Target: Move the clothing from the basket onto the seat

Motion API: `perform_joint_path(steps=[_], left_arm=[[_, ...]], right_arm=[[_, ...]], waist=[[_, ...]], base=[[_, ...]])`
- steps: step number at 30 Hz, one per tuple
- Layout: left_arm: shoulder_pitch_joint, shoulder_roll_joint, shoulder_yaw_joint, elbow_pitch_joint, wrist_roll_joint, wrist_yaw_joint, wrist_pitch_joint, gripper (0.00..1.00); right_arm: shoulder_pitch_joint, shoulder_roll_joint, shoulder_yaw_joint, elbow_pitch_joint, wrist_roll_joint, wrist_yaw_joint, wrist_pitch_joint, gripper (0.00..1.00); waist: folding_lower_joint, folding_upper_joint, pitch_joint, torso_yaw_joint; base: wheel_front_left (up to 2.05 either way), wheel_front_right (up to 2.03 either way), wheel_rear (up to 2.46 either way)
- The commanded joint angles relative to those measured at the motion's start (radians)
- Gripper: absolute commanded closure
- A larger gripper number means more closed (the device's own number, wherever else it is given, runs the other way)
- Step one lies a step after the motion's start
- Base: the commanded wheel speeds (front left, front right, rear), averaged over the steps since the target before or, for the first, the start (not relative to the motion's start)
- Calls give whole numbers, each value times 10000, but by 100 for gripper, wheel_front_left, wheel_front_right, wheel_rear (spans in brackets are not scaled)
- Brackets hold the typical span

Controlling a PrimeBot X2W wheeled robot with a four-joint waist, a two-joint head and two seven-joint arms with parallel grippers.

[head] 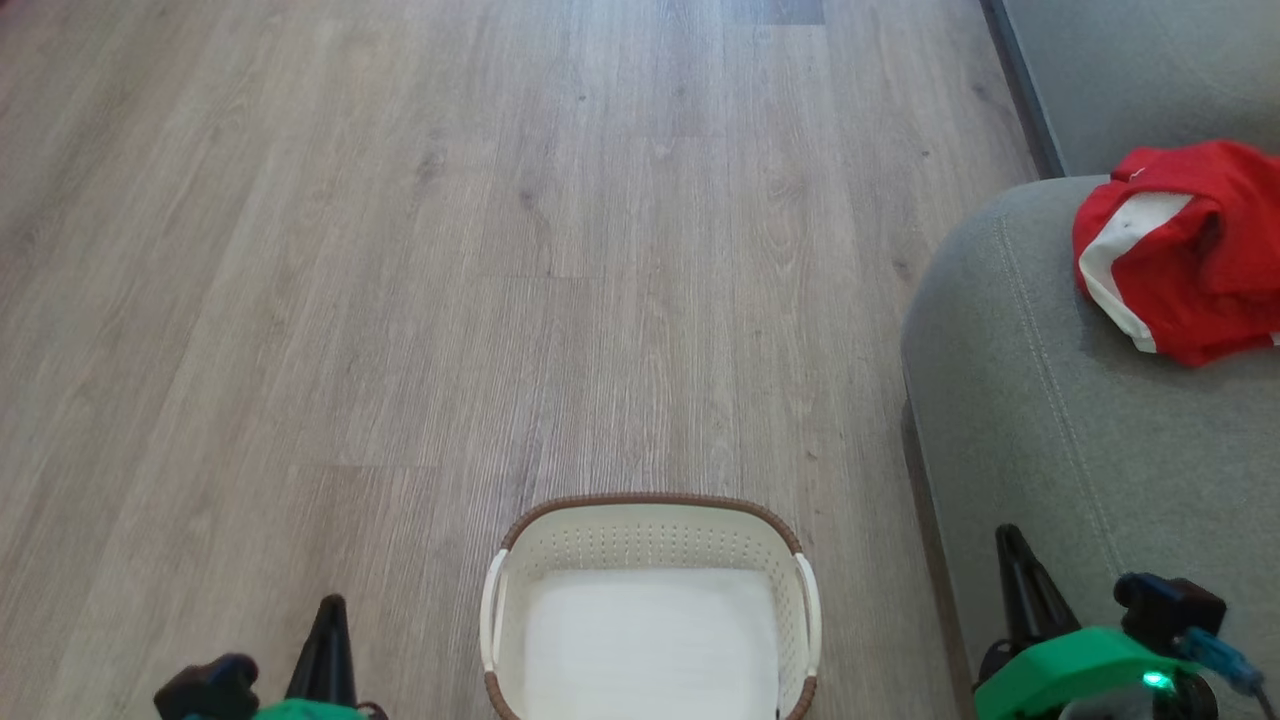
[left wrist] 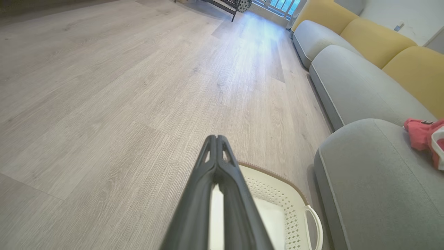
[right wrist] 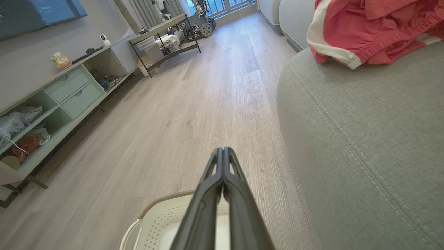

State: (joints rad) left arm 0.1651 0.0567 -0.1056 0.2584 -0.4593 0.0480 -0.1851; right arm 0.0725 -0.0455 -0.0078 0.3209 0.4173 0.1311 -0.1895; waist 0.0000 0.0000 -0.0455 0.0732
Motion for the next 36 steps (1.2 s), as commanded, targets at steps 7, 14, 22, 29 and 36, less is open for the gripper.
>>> perform_joint_path(steps=[7, 14, 22, 29, 36], left_arm=[[-700, 3, 362, -289, -983, -181, 232, 100], [-849, -2, 497, -277, -1753, -299, 433, 100], [-1019, -8, 651, -264, -2633, -434, 664, 100], [-1148, -12, 767, -254, -3296, -535, 839, 100], [-1296, -17, 902, -242, -4062, -652, 1040, 100]], right_arm=[[-607, -29, -127, -424, 1032, -1, 248, 100], [-695, -30, -196, -448, 1829, -1, 452, 100], [-796, -32, -274, -477, 2741, -1, 685, 100], [-871, -33, -333, -498, 3428, -1, 861, 100], [-959, -34, -401, -522, 4222, -2, 1064, 100]], waist=[[0, 0, 36, -55], [0, 0, 69, -104], [0, 0, 107, -161], [0, 0, 135, -204], [0, 0, 168, -253]], base=[[0, 0, 0], [0, 0, 0], [0, 0, 0], [0, 0, 0], [0, 0, 0]])
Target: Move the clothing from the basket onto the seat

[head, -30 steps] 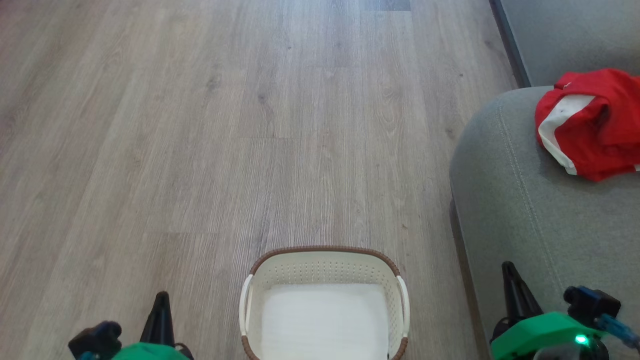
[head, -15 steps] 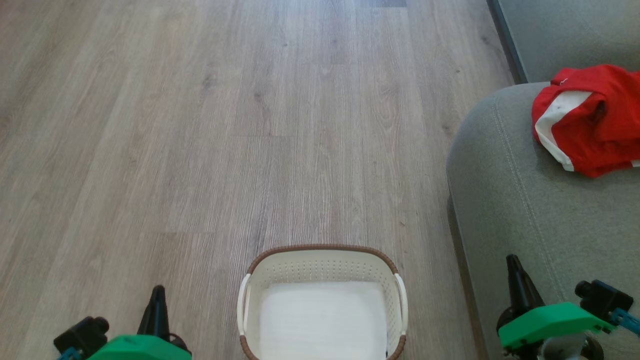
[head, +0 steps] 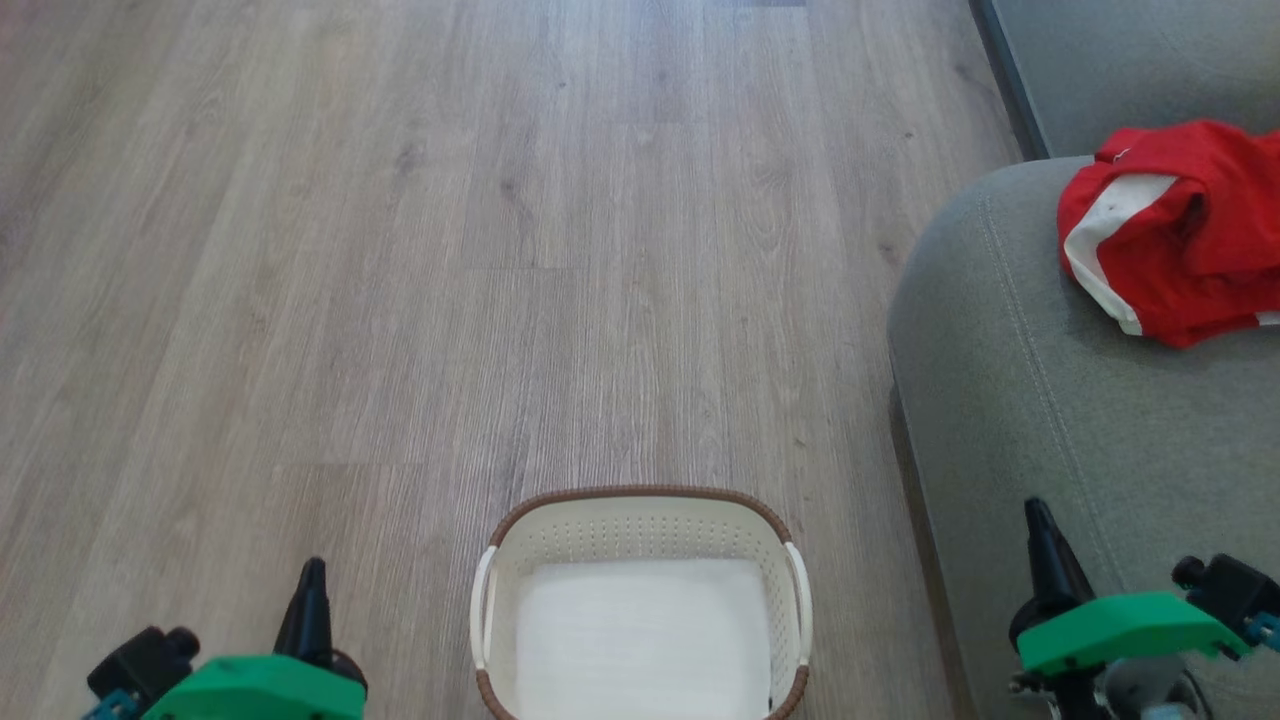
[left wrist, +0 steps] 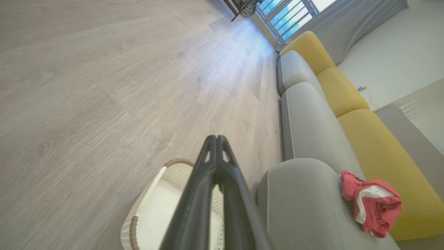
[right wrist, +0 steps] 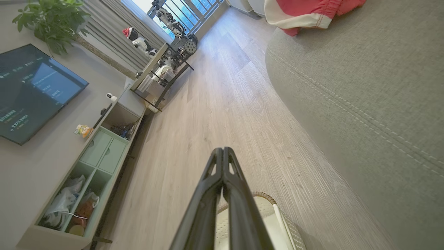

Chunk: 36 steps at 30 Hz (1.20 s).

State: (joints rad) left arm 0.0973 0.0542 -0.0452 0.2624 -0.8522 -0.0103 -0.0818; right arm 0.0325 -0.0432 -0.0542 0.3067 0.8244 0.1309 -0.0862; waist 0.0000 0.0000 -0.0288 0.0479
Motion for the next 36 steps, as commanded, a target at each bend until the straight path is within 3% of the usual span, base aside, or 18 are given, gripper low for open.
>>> perform_joint_path(steps=[1, 36], left_arm=[[-639, 7, 317, -280, -243, -86, 36, 100], [-1363, -17, 971, -223, -3979, -657, 1017, 100]], right_arm=[[-570, -57, 53, -384, 265, 0, 59, 100], [-997, -64, -279, -504, 4135, -1, 1048, 100]], waist=[[0, 0, 5, -7], [0, 0, 165, -249]], base=[[0, 0, 0], [0, 0, 0]])
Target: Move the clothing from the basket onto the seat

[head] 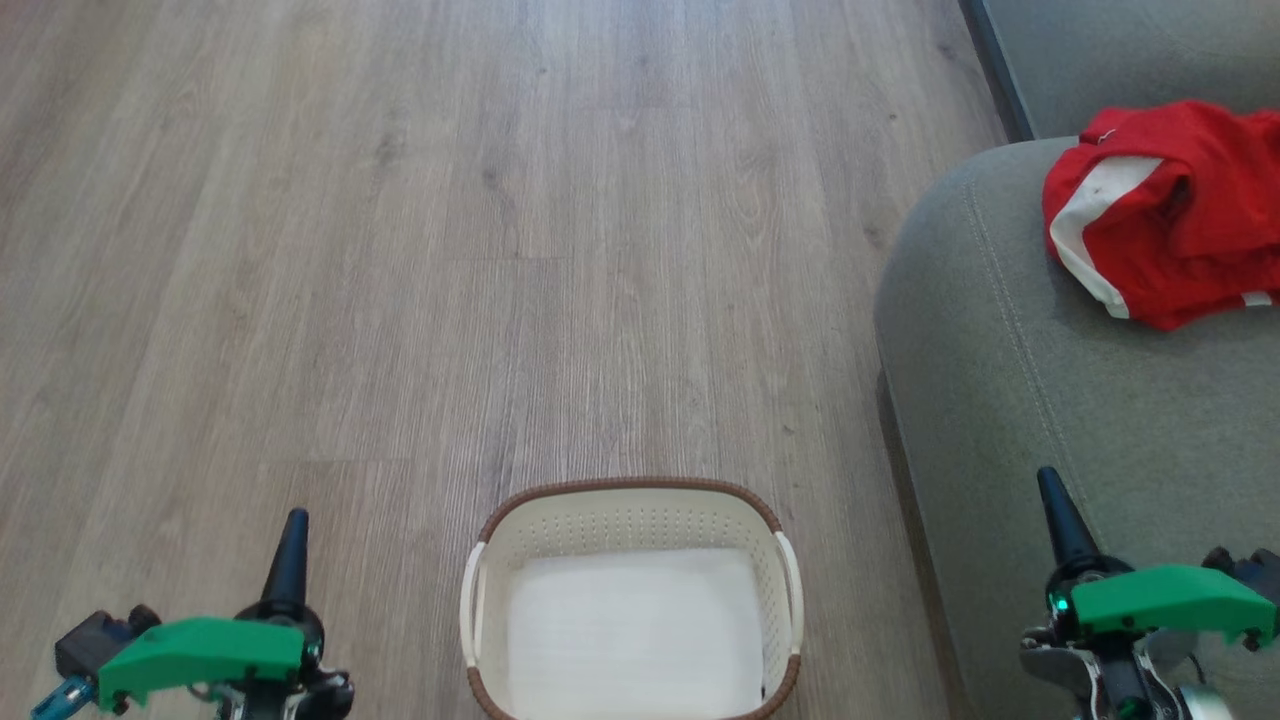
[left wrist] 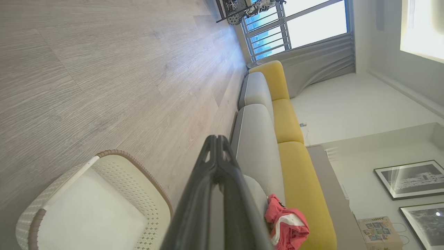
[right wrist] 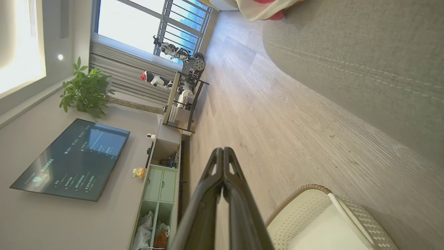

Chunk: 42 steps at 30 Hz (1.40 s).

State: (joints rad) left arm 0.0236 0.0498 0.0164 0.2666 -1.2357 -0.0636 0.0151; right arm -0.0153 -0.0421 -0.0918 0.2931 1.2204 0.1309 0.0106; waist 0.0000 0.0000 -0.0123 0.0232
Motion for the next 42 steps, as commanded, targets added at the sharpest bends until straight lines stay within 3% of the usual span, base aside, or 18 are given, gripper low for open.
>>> perform_joint_path(steps=[1, 31, 42], left_arm=[[-648, 27, 375, -263, -254, -141, 77, 100], [-1308, 5, 969, -211, -3666, -662, 970, 100], [-1319, 5, 978, -211, -3726, -671, 985, 100]], right_arm=[[-532, -75, 87, -371, 289, -1, 108, 100], [-921, -81, -215, -480, 3822, -2, 1010, 100], [-927, -81, -220, -482, 3882, -2, 1026, 100]], waist=[[0, 0, 6, -8], [0, 0, 152, -228], [0, 0, 154, -232]], base=[[0, 0, 0], [0, 0, 0], [0, 0, 0]])
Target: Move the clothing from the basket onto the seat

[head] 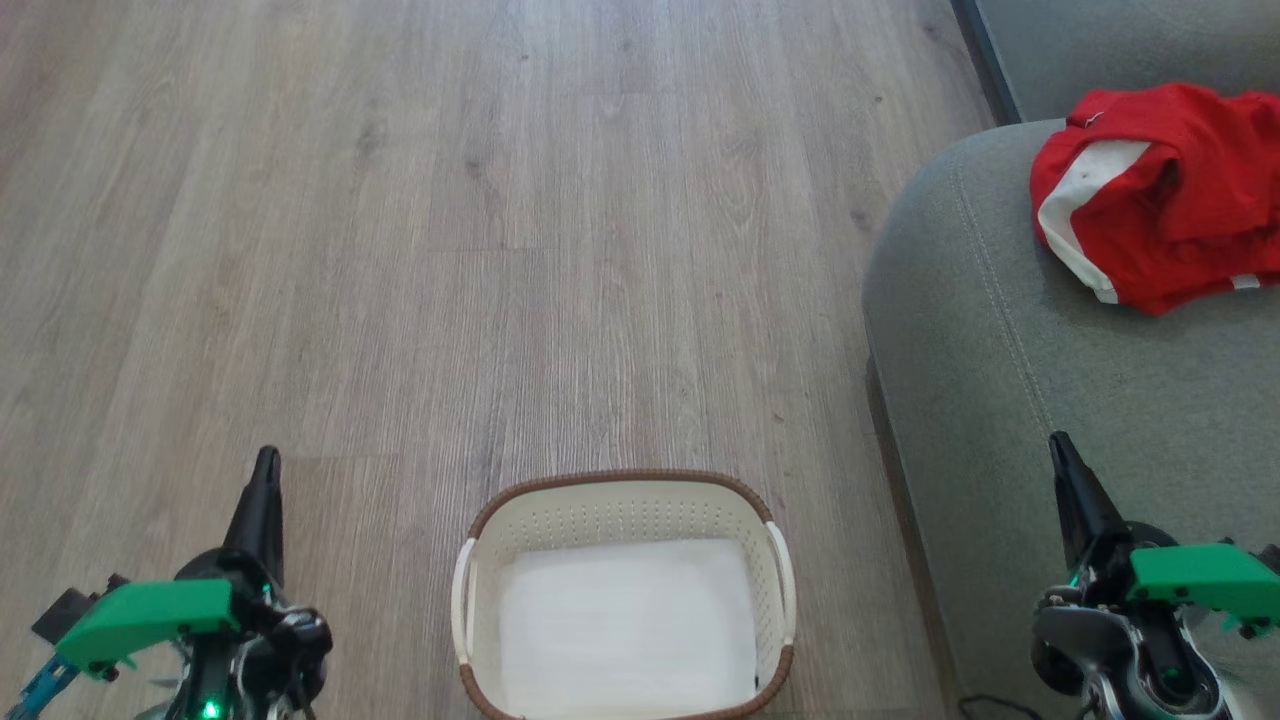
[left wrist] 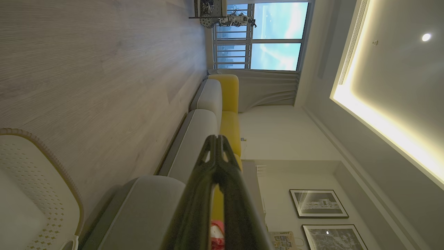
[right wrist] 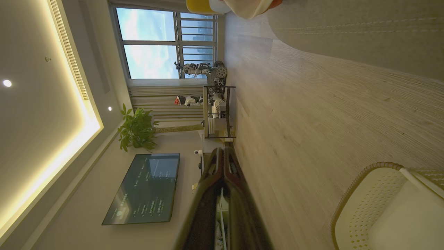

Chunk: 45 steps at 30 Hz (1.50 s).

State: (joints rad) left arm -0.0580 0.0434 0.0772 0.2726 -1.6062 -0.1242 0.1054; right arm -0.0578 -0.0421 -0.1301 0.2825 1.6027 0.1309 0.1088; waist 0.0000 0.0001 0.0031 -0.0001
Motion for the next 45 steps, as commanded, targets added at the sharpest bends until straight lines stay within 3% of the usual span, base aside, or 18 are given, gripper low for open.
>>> perform_joint_path(steps=[1, 45], left_arm=[[-503, 68, 370, -270, -21, -65, 82, 100], [-502, 68, 368, -272, -23, -65, 80, 100]], right_arm=[[-503, -81, 163, -377, 59, -2, 44, 100], [-503, -81, 164, -377, 60, -2, 43, 100]], waist=[[0, -1, 0, 1], [0, -1, 0, 1]], base=[[0, 0, 0], [0, 0, 0]])
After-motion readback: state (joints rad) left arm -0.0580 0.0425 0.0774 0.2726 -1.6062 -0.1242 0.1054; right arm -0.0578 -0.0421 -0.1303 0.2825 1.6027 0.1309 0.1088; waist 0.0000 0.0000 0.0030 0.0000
